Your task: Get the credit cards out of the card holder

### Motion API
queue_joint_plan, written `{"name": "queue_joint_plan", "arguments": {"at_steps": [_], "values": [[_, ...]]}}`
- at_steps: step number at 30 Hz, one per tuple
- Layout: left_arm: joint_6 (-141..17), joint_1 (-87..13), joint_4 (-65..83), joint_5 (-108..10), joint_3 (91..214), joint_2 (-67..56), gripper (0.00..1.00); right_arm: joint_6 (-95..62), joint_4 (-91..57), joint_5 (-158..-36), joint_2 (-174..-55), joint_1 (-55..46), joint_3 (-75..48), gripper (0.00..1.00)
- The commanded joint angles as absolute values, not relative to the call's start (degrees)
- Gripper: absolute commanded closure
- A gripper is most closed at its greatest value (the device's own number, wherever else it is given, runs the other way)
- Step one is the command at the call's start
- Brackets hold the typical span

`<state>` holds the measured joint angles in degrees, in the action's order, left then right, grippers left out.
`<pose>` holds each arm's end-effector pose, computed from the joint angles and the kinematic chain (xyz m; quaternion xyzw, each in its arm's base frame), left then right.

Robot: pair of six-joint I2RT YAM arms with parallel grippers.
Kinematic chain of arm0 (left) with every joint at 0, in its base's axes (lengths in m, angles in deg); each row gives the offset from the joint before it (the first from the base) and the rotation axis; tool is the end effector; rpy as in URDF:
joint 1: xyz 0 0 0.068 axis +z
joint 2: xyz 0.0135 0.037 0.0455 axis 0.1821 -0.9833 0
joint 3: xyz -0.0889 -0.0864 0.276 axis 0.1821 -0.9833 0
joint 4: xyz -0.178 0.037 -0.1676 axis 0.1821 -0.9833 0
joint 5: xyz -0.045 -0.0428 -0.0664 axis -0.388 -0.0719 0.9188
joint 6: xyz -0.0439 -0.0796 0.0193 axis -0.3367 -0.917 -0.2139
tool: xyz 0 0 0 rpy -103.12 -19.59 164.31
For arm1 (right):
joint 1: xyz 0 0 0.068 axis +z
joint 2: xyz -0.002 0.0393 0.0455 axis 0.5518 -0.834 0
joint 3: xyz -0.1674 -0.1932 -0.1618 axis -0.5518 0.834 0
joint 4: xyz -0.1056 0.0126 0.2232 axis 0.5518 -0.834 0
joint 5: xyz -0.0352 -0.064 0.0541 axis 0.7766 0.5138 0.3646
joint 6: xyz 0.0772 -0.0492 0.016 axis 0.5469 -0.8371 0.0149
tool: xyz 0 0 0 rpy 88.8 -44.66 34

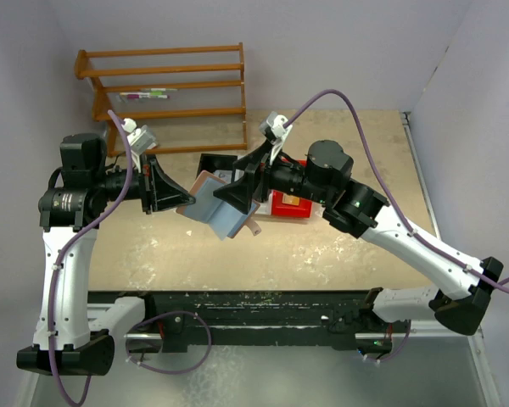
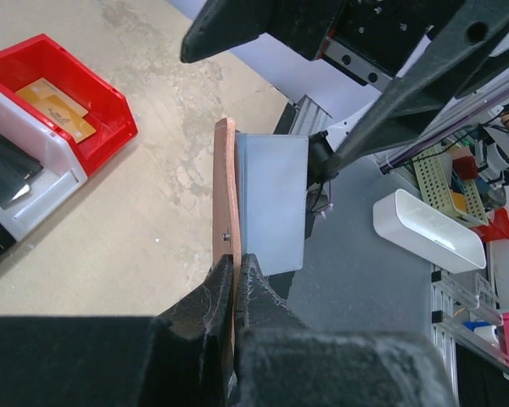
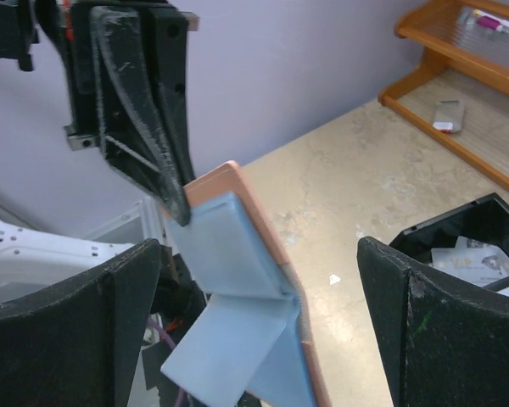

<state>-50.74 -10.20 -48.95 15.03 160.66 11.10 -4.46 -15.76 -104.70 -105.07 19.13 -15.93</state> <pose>0.1393 -0.0789 0.4506 0.2709 0.7155 -0.5214 0.3780 0.1663 0.2546 0.4952 -0.2888 0.6019 0.5049 0.5472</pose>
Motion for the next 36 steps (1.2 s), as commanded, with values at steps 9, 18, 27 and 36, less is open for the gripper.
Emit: {"name": "queue_joint_plan", "arguments": {"at_steps": [9, 18, 27, 36], "values": [[-56.0, -10.3, -43.2, 21.5, 162.8, 11.6, 1.00, -6.5, -14.6, -101.9, -110.8, 19.3, -19.8, 0.00], [-62.7, -10.3, -37.1, 24.2, 162.1, 12.5, 1.00, -5.2, -14.5, -103.5, -110.0, 19.3, -16.5, 0.05], [-72.3, -10.3, -28.4, 27.3, 160.1, 13.5, 1.00, -5.5, -13.0, -101.9, -106.4, 19.3, -12.1, 0.10], [-75.0, -10.3, -25.9, 27.5, 159.0, 14.4, 1.00, -5.8, -13.1, -103.9, -105.5, 19.2, -12.1, 0.20]]}}
